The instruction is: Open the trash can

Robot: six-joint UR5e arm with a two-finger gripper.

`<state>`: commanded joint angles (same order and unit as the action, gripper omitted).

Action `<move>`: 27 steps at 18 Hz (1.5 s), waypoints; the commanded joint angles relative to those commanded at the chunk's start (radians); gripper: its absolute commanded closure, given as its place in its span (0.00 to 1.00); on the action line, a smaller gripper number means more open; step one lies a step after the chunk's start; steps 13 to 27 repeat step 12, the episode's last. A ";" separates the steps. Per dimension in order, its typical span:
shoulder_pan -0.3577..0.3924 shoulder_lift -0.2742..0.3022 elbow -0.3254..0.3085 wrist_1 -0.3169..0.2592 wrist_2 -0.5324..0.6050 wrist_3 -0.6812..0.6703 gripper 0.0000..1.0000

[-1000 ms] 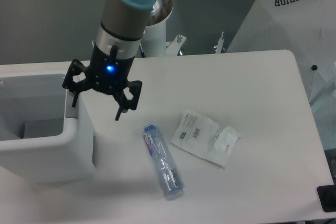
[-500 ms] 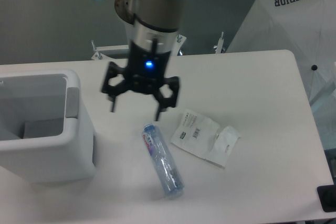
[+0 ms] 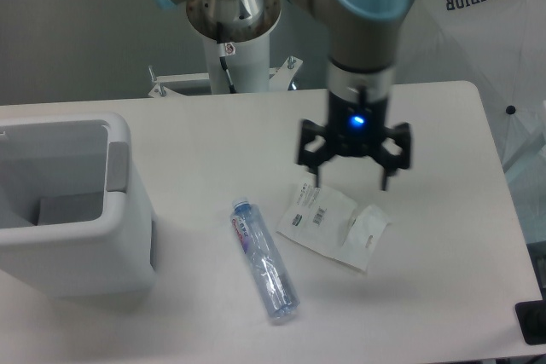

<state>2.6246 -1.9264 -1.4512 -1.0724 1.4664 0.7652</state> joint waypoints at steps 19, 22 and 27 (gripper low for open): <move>0.083 -0.052 0.012 -0.008 0.072 0.408 0.00; 0.083 -0.052 0.012 -0.008 0.072 0.408 0.00; 0.083 -0.052 0.012 -0.008 0.072 0.408 0.00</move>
